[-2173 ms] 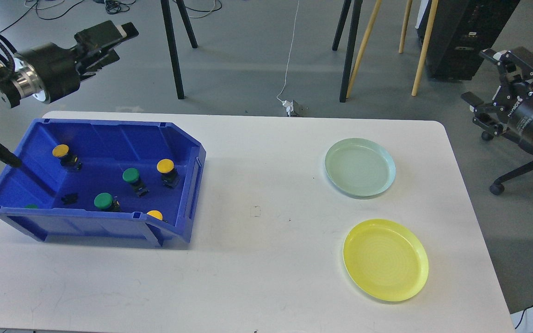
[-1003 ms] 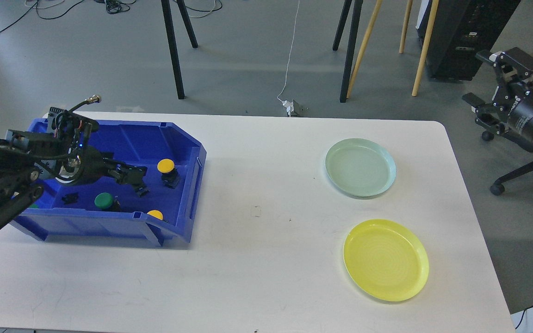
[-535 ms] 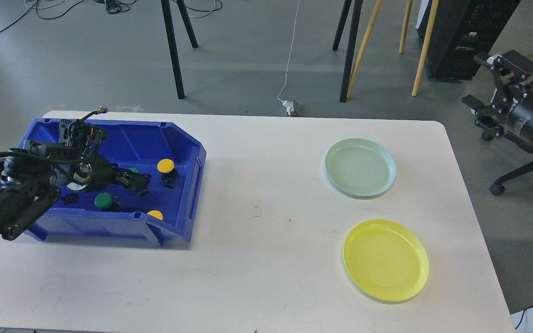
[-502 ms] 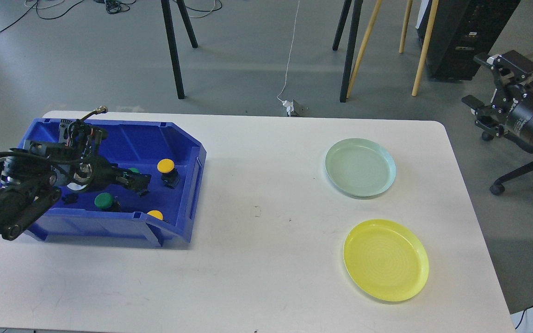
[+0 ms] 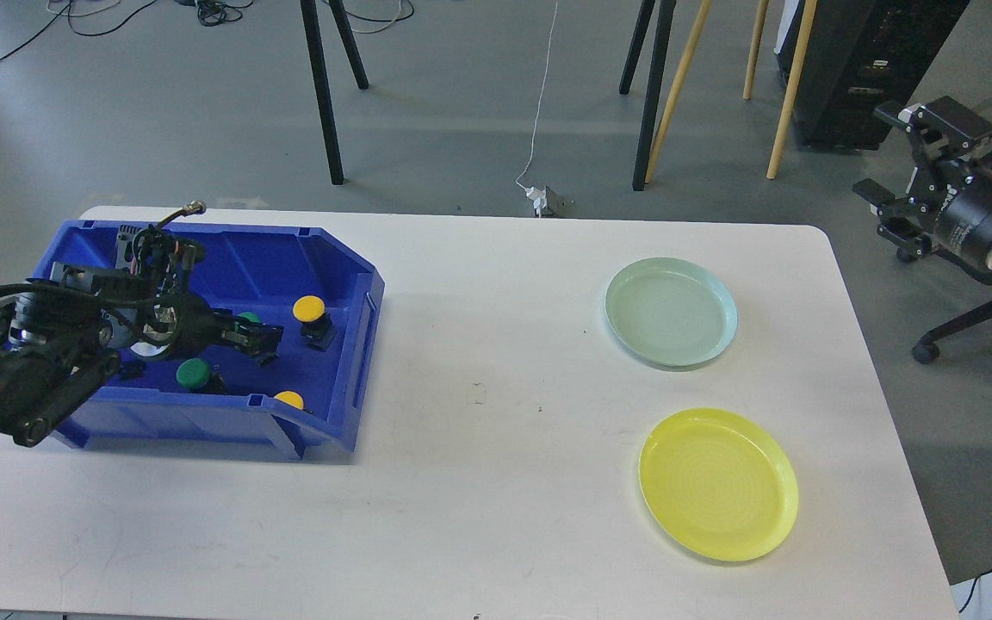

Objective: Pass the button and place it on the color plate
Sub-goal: 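Lower the left gripper into the bin and grasp a green-topped button, then lift the held button up out of the bin with the left gripper, then raise the button and pass it from the left gripper to the right gripper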

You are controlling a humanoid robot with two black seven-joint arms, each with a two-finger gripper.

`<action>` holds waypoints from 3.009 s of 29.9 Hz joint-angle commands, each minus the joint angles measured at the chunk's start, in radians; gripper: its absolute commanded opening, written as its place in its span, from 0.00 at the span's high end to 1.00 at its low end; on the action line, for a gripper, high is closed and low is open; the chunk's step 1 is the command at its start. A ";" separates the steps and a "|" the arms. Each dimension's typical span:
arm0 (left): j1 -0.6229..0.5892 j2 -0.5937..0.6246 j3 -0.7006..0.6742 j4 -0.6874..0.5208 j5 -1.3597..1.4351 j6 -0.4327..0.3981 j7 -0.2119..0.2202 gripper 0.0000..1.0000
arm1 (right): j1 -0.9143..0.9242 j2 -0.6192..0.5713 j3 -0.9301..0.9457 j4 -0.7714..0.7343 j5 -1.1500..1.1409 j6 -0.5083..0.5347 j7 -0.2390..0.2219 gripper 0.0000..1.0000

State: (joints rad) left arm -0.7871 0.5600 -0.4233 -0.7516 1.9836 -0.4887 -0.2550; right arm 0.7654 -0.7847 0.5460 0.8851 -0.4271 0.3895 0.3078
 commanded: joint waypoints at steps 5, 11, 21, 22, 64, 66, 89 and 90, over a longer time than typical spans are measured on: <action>-0.003 0.006 0.000 0.000 -0.002 0.000 0.005 0.83 | 0.000 0.009 0.000 0.000 -0.025 -0.001 0.001 0.01; -0.004 0.011 -0.002 -0.015 0.000 0.000 0.000 0.84 | 0.002 0.016 0.000 -0.002 -0.027 -0.003 0.001 0.01; -0.003 0.242 -0.015 -0.242 -0.092 0.000 -0.006 0.84 | 0.003 0.081 0.000 -0.026 -0.061 -0.031 -0.003 0.01; -0.003 0.270 -0.015 -0.268 -0.103 0.000 -0.006 0.84 | 0.003 0.090 0.000 -0.029 -0.061 -0.032 -0.001 0.01; -0.308 -0.190 -0.213 -0.287 -0.672 0.000 0.045 0.84 | 0.069 0.381 0.153 0.190 0.188 -0.049 -0.116 0.01; -0.319 -0.213 -0.215 -0.266 -0.674 0.000 0.045 0.84 | 0.080 0.387 0.155 0.190 0.194 -0.049 -0.118 0.01; -0.370 -0.272 -0.219 -0.210 -0.746 0.000 0.052 0.84 | 0.111 0.433 0.143 0.199 0.202 -0.049 -0.127 0.02; -0.370 -0.276 -0.219 -0.210 -0.746 0.000 0.054 0.84 | 0.111 0.435 0.143 0.199 0.202 -0.049 -0.125 0.03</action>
State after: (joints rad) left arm -1.1575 0.2897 -0.6429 -0.9617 1.2380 -0.4889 -0.2037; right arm 0.8752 -0.3545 0.6887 1.0847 -0.2255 0.3409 0.1774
